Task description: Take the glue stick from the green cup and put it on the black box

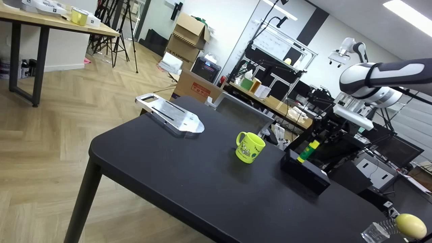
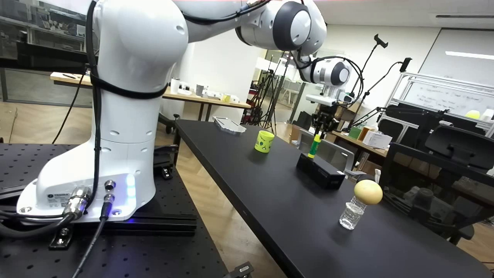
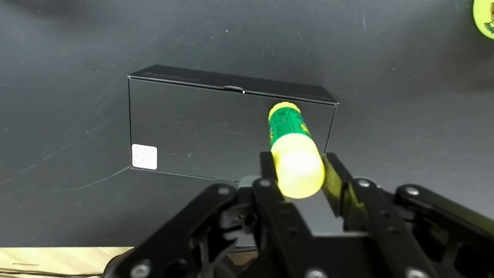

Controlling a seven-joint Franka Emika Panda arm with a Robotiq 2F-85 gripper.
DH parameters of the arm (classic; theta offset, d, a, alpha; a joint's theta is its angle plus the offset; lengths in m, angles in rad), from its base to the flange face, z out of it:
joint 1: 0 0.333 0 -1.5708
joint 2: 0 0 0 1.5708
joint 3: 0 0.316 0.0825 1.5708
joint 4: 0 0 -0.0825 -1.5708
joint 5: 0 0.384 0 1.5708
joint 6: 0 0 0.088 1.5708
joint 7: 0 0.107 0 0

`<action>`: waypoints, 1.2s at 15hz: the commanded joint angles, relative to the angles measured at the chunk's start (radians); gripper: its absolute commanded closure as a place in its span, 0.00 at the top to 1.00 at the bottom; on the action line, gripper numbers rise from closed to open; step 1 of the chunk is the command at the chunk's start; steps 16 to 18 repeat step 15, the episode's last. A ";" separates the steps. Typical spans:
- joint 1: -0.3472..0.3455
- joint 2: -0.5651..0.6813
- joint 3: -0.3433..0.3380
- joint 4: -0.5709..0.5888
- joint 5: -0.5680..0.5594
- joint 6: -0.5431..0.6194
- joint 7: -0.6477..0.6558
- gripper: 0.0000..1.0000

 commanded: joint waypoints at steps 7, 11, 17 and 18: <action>0.006 0.032 -0.005 0.114 0.016 -0.054 0.023 0.79; 0.021 -0.050 -0.010 0.089 0.001 -0.071 0.025 1.00; 0.016 -0.042 0.000 0.095 0.011 -0.055 0.002 1.00; 0.016 -0.042 0.000 0.095 0.011 -0.055 0.002 1.00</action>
